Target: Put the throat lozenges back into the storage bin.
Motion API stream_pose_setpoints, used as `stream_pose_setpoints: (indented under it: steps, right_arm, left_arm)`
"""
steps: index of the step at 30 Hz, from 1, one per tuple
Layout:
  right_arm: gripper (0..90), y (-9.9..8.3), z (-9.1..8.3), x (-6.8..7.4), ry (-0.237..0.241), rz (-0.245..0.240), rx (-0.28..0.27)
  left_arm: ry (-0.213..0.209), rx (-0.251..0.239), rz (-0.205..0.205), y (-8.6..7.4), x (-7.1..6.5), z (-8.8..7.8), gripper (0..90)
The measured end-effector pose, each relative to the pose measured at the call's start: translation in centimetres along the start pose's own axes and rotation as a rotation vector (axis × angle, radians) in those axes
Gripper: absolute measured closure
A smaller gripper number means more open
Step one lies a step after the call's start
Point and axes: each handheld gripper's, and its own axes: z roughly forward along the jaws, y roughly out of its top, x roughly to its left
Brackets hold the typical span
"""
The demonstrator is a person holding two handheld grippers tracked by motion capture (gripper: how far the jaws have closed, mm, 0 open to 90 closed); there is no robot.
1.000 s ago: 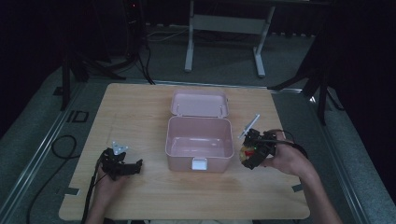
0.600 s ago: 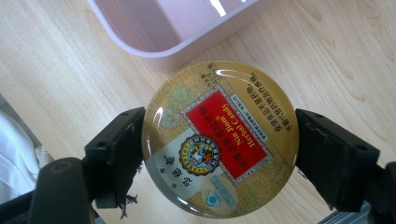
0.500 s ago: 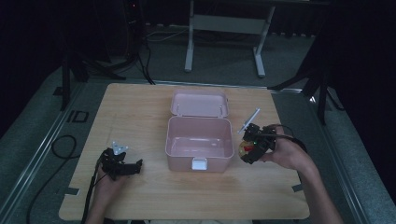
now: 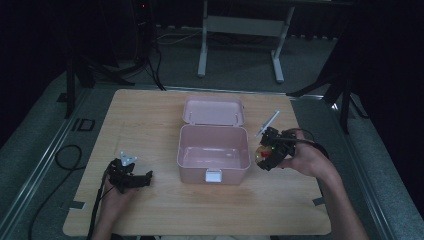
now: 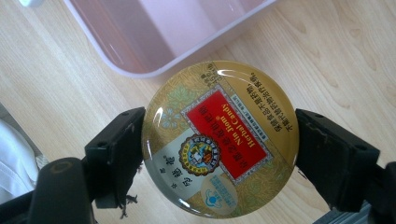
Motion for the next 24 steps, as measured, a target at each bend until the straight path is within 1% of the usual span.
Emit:
stream_pose_setpoints:
  steps: [8, 24]
  right_arm:
    - [19.8, 0.5, -0.5, -0.3, -0.001, -0.002, -0.019]
    - [19.8, 1.5, -0.7, -0.3, 0.001, -0.009, -0.028]
  left_arm:
    - [0.000, -0.001, -0.001, 0.0, 0.0, 0.0, 3.3]
    - [0.000, 0.000, 0.000, 0.0, 0.0, 0.0, 3.3]
